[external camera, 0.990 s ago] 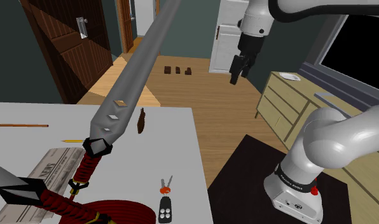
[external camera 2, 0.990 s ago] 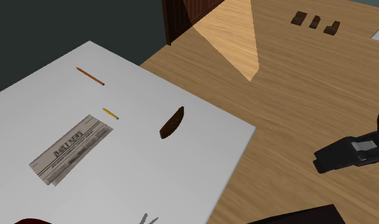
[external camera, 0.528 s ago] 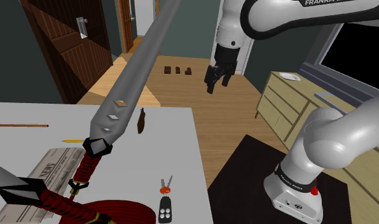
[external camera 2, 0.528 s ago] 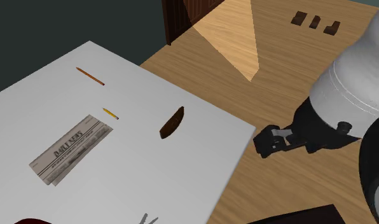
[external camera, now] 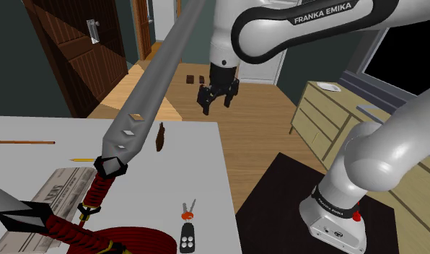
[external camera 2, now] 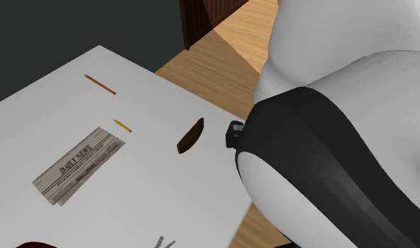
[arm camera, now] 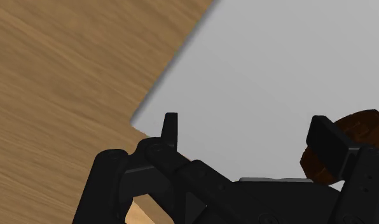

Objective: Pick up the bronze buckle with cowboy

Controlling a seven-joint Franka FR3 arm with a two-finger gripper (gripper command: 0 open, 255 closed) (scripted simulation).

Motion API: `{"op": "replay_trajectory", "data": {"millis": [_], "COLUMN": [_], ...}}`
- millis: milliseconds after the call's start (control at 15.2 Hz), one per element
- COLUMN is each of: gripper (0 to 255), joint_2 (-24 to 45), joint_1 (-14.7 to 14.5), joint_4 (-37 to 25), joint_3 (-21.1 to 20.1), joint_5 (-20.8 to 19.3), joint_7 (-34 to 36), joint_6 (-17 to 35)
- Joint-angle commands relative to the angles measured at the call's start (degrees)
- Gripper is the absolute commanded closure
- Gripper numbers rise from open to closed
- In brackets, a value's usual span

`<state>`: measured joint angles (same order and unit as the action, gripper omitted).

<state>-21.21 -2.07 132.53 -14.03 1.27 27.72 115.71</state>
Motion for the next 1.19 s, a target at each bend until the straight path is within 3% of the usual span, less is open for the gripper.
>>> {"op": "replay_trajectory", "data": {"millis": [0, 462, 858, 1122], "gripper": [0, 0, 0, 0], "joint_2": [4.24, 19.89, 34.13, 36.28], "joint_1": [0.28, 0.27, -2.41, -2.99], "joint_4": [-2.14, -13.44, -26.70, -26.86], "joint_3": [-1.69, -6.22, -6.87, -6.46], "joint_5": [-0.90, -7.35, -14.70, -15.88], "joint_7": [3.42, 16.18, 26.39, 27.72], "joint_6": [2.34, 6.47, 6.35, 8.16]}}
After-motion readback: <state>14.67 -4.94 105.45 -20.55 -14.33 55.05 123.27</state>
